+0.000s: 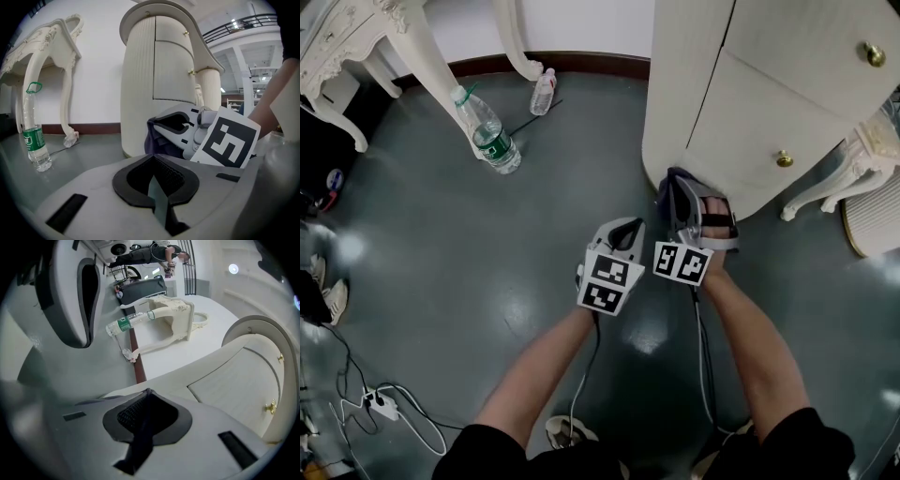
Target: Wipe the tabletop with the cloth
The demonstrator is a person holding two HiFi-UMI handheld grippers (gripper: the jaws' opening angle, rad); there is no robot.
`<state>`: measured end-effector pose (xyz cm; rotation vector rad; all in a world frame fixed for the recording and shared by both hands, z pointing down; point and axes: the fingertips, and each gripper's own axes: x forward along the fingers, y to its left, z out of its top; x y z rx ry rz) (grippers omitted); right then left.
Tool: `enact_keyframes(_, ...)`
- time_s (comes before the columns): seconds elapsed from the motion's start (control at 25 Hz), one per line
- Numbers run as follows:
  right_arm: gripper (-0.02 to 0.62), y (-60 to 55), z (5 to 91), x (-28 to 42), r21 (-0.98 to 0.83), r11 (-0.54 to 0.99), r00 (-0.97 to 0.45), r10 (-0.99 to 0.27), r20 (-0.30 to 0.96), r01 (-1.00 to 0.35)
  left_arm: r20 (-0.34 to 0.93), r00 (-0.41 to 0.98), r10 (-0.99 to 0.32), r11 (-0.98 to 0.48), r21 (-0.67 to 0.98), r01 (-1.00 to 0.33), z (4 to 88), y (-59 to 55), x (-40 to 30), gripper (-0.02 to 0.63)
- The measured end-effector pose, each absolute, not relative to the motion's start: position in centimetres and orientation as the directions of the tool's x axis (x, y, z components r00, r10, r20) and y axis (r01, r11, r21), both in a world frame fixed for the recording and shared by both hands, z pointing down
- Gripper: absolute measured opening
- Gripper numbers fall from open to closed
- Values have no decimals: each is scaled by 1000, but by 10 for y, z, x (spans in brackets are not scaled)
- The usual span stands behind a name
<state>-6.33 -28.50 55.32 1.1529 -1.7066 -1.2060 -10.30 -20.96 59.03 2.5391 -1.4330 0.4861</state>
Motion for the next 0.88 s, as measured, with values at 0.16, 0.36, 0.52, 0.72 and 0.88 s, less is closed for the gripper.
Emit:
enact_keyframes(0.16, 26, -283, 570, -62, 965, 189, -340, -933, 120, -180, 381, 498, -779, -534, 16, -846, 594, -204, -93, 8)
enact_keyframes(0.36, 26, -282, 596, -59, 968, 229, -332, -925, 185, -99, 392, 529, -753, -561, 39, -827, 597, -190, -81, 8)
enact_keyframes(0.52, 26, -284, 612, -57, 961, 267, -301, -924, 235, -71, 394, 534, -748, -562, 51, -825, 600, -187, -83, 8)
enact_keyframes(0.72, 26, -280, 606, -53, 968, 250, -316, -919, 234, -10, 390, 535, -750, -563, 48, -825, 597, -187, -85, 8)
enact_keyframes(0.88, 26, -275, 588, -46, 972, 234, -304, -928, 217, -21, 386, 532, -753, -563, 39, -826, 591, -187, -83, 8)
